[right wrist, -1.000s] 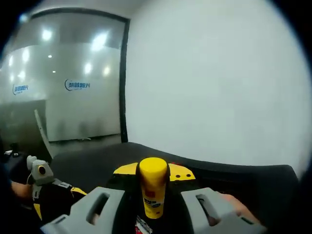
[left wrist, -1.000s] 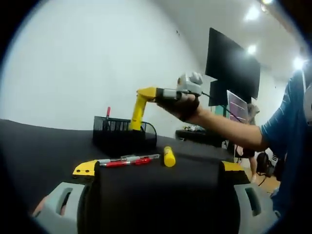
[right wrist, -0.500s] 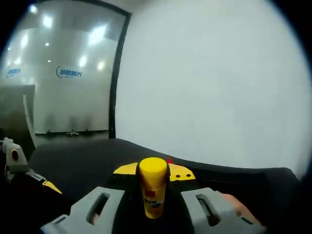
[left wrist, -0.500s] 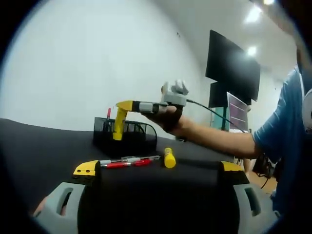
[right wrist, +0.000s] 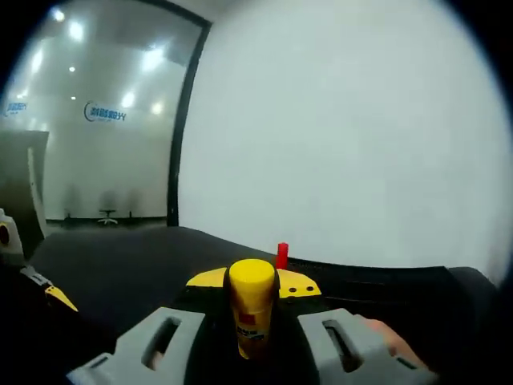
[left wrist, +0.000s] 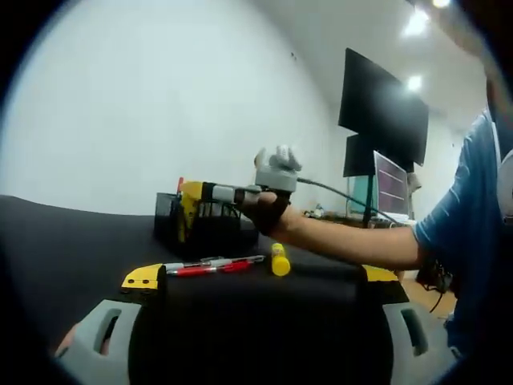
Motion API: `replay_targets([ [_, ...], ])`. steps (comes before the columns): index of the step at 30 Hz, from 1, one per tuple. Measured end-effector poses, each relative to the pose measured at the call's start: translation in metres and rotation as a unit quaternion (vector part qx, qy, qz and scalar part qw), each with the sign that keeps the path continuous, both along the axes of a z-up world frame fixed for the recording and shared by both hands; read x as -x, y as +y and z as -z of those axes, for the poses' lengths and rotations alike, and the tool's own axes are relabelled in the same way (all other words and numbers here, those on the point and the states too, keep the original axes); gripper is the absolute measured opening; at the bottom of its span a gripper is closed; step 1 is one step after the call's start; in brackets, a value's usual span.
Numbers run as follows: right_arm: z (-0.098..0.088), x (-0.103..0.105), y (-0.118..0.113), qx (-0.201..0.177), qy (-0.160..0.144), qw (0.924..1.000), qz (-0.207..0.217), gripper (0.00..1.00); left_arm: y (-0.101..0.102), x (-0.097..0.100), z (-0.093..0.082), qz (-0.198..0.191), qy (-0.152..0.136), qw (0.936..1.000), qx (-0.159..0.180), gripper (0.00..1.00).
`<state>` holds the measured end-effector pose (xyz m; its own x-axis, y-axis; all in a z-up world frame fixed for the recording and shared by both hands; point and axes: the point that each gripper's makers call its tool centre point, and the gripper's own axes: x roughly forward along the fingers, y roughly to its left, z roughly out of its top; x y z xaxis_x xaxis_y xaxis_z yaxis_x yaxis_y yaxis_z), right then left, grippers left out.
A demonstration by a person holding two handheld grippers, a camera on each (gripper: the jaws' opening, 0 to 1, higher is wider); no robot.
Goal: Pick up pens and glue sticks and place them into the holder.
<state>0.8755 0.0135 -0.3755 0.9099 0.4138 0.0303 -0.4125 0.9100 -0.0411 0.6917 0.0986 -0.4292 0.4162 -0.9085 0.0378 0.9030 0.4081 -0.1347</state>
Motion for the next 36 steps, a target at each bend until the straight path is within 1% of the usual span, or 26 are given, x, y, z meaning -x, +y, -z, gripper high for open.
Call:
replay_targets([
  [2, 0.003, -0.002, -0.001, -0.002, 0.002, 1.0000, 0.000, 0.18, 0.000, 0.000, 0.000, 0.001, 0.000, 1.0000, 0.000, 0.94],
  [6, 0.004, -0.006, -0.005, -0.007, -0.004, 0.9999, 0.010, 0.18, 0.000, 0.000, 0.001, 0.000, 0.000, 1.0000, -0.002, 0.93],
  [10, 0.005, -0.011, -0.009, -0.001, -0.005, 0.9998, 0.019, 0.18, 0.000, -0.001, 0.002, -0.002, -0.001, 1.0000, -0.005, 0.93],
  [13, 0.005, -0.013, -0.008, -0.006, -0.004, 0.9999, 0.014, 0.18, 0.000, -0.001, 0.002, -0.001, 0.000, 1.0000, -0.005, 0.93],
  [16, 0.006, -0.014, -0.005, -0.003, -0.003, 1.0000, 0.009, 0.18, 0.000, -0.001, 0.002, -0.001, -0.001, 1.0000, -0.006, 0.93],
  [18, 0.005, -0.015, -0.003, -0.004, -0.007, 0.9999, 0.007, 0.18, 0.000, -0.002, 0.003, -0.002, 0.000, 1.0000, -0.007, 0.92],
  [19, 0.003, -0.016, -0.003, -0.006, -0.010, 0.9999, 0.008, 0.18, 0.000, -0.002, 0.003, -0.002, 0.000, 1.0000, -0.007, 0.92],
  [22, 0.003, -0.021, -0.004, -0.016, -0.008, 0.9998, 0.013, 0.18, 0.000, -0.002, 0.003, -0.003, 0.001, 1.0000, -0.008, 0.92],
  [26, 0.002, -0.020, -0.006, -0.029, -0.007, 0.9994, 0.016, 0.18, 0.001, -0.003, 0.004, -0.004, 0.001, 1.0000, -0.009, 0.92],
  [33, -0.003, -0.019, -0.008, -0.018, -0.018, 0.9994, 0.025, 0.19, 0.001, -0.003, 0.004, -0.005, 0.002, 0.9999, -0.011, 0.92],
  [36, -0.005, -0.018, -0.009, -0.008, -0.023, 0.9994, 0.024, 0.19, 0.001, -0.004, 0.005, -0.005, 0.002, 0.9999, -0.011, 0.91],
])
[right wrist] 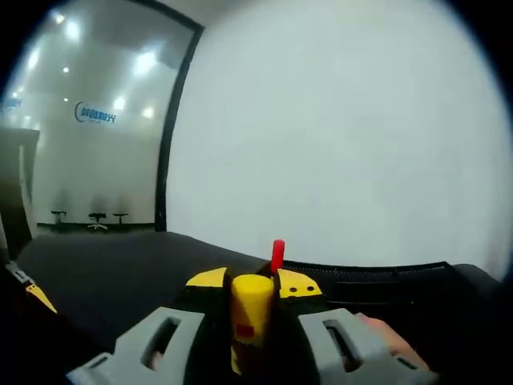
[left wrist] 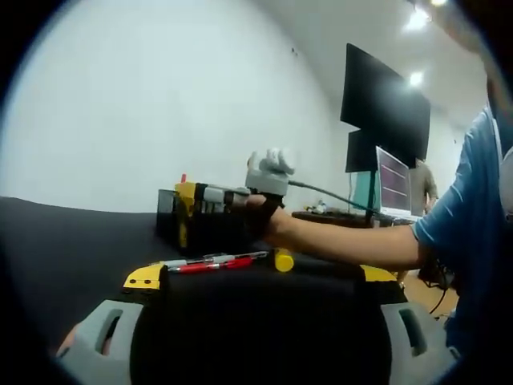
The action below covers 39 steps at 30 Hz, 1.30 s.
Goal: Pick up pens and glue sticks and place them into the holder.
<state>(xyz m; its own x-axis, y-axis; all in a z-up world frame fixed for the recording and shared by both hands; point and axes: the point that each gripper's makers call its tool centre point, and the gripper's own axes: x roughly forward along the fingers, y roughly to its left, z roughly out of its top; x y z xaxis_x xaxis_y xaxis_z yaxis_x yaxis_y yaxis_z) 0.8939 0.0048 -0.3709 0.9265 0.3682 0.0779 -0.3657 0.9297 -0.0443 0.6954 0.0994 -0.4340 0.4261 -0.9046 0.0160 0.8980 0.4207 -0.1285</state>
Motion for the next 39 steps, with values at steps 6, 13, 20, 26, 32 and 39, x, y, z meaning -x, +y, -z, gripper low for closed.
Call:
replay_targets([
  [6, -0.008, 0.005, -0.003, -0.001, -0.007, 1.0000, -0.002, 0.21, 0.000, -0.001, 0.001, -0.001, 0.001, 1.0000, -0.002, 0.91],
  [13, -0.040, 0.027, -0.014, 0.000, -0.045, 0.9989, -0.010, 0.21, 0.000, -0.001, 0.002, -0.001, 0.001, 1.0000, -0.006, 0.91],
  [20, -0.065, 0.063, -0.044, 0.014, -0.056, 0.9976, -0.040, 0.25, -0.001, -0.001, 0.003, 0.001, 0.000, 1.0000, -0.009, 0.90],
  [26, -0.054, 0.106, -0.079, 0.018, -0.048, 0.9985, -0.019, 0.25, -0.002, -0.001, 0.005, 0.001, 0.000, 0.9999, -0.015, 0.89],
  [32, -0.023, 0.150, -0.106, 0.003, -0.030, 0.9995, 0.008, 0.25, -0.002, -0.001, 0.007, 0.000, 0.000, 0.9998, -0.022, 0.86],
  [39, 0.020, 0.183, -0.133, -0.010, 0.003, 0.9991, 0.042, 0.24, -0.004, -0.003, 0.012, -0.002, 0.008, 0.9994, -0.033, 0.83],
])
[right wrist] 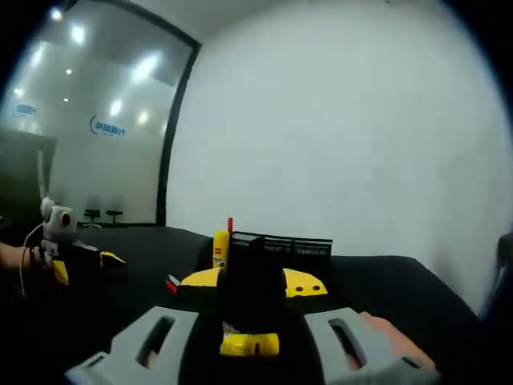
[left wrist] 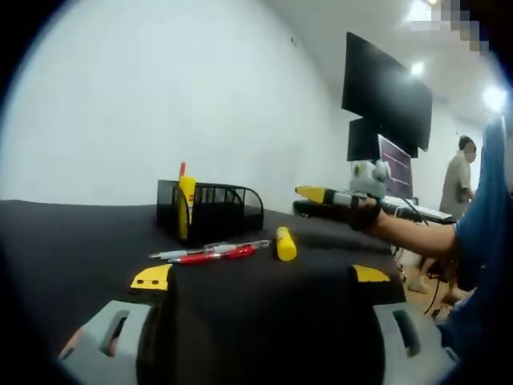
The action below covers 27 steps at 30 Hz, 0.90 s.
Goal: Pick up pens and glue sticks and place them into the holder.
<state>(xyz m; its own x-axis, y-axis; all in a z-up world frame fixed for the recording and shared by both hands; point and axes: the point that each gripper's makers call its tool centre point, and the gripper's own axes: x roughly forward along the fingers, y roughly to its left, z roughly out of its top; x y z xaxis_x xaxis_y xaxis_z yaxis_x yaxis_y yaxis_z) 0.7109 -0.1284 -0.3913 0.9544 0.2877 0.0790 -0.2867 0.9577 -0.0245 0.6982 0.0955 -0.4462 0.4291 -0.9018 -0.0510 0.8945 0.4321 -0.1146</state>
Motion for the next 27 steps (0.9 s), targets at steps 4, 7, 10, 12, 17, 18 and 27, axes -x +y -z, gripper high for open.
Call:
replay_targets([
  [4, 0.014, 0.008, -0.011, -0.005, 0.008, 0.9999, 0.012, 0.24, 0.000, 0.000, 0.001, -0.002, 0.001, 1.0000, -0.001, 0.82],
  [7, 0.020, 0.011, -0.014, -0.007, 0.009, 0.9998, 0.017, 0.24, 0.003, -0.005, 0.004, -0.018, 0.005, 0.9998, -0.011, 0.81],
  [10, 0.026, 0.013, -0.018, -0.031, 0.004, 0.9992, 0.026, 0.24, 0.005, -0.008, 0.002, -0.027, 0.011, 0.9996, -0.002, 0.81],
  [12, 0.022, 0.016, -0.016, -0.022, -0.002, 0.9993, 0.030, 0.23, 0.006, -0.008, 0.000, -0.029, 0.015, 0.9994, 0.007, 0.81],
  [17, 0.028, 0.014, -0.009, -0.009, 0.010, 0.9997, 0.020, 0.23, 0.004, -0.008, 0.001, -0.033, 0.023, 0.9992, 0.006, 0.80],
  [18, 0.028, 0.015, -0.008, -0.008, 0.009, 0.9998, 0.018, 0.23, 0.003, -0.007, 0.001, -0.034, 0.023, 0.9991, 0.005, 0.79],
  [27, 0.022, 0.019, -0.017, -0.032, 0.001, 0.9991, 0.028, 0.22, -0.058, 0.013, -0.009, -0.055, 0.038, 0.9977, -0.007, 0.76],
])
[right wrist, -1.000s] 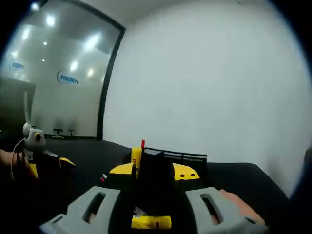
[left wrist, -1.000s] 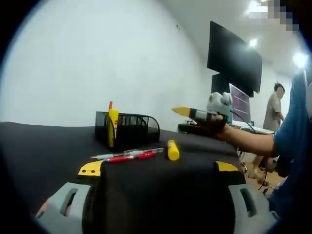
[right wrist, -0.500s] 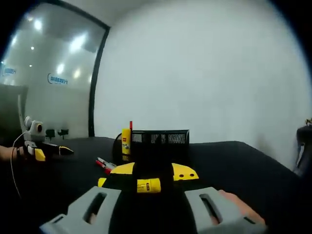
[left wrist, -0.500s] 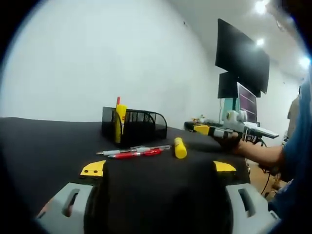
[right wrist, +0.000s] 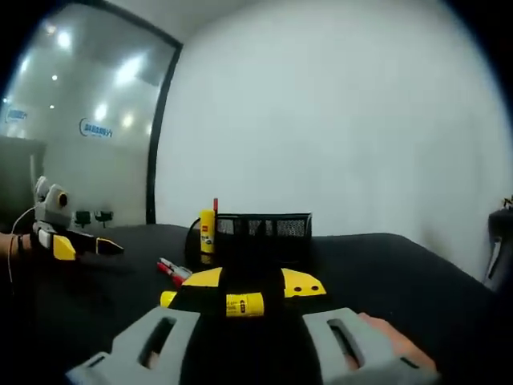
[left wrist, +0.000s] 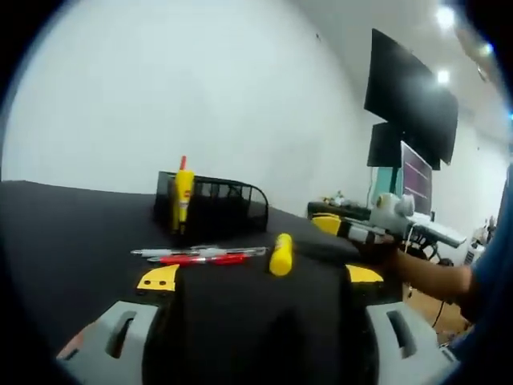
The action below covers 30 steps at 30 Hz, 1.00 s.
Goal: Pick up pens and glue sticks and place them into the holder.
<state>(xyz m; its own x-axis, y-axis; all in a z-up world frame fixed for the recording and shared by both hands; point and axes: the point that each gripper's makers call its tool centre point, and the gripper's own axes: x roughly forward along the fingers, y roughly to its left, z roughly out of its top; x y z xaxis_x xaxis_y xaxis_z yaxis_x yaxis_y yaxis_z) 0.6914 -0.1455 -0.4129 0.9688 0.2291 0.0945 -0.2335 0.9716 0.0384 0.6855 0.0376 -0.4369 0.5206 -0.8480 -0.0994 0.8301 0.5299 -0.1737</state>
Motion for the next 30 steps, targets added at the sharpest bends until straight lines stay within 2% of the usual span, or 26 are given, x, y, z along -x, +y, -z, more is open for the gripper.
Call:
replay_targets([
  [3, -0.002, 0.001, -0.007, -0.029, 0.001, 0.9996, 0.004, 0.21, -0.018, 0.000, 0.013, -0.007, 0.006, 0.9993, -0.037, 0.74],
  [8, -0.008, 0.004, -0.016, -0.072, -0.008, 0.9973, 0.003, 0.21, -0.048, -0.001, 0.016, 0.007, 0.008, 0.9987, -0.049, 0.67],
  [10, -0.009, 0.004, -0.019, -0.085, -0.010, 0.9963, 0.004, 0.21, -0.059, -0.004, 0.017, 0.022, -0.004, 0.9977, -0.064, 0.63],
  [12, -0.009, 0.004, -0.020, -0.098, -0.010, 0.9951, 0.001, 0.20, -0.067, -0.008, 0.021, 0.038, 0.006, 0.9973, -0.062, 0.56],
  [15, -0.010, 0.004, -0.020, -0.104, -0.010, 0.9945, -0.001, 0.20, -0.075, -0.015, 0.027, 0.046, 0.007, 0.9959, -0.077, 0.49],
  [19, -0.010, 0.004, -0.019, -0.104, -0.011, 0.9945, -0.003, 0.20, -0.083, -0.020, 0.039, 0.051, -0.001, 0.9922, -0.114, 0.47],
  [25, -0.009, 0.002, -0.018, -0.102, -0.008, 0.9947, -0.005, 0.20, -0.091, -0.026, 0.043, 0.046, 0.006, 0.9931, -0.107, 0.47],
  [30, -0.009, 0.002, -0.019, -0.104, -0.008, 0.9946, -0.004, 0.20, -0.093, -0.028, 0.042, 0.045, 0.004, 0.9934, -0.106, 0.35],
])
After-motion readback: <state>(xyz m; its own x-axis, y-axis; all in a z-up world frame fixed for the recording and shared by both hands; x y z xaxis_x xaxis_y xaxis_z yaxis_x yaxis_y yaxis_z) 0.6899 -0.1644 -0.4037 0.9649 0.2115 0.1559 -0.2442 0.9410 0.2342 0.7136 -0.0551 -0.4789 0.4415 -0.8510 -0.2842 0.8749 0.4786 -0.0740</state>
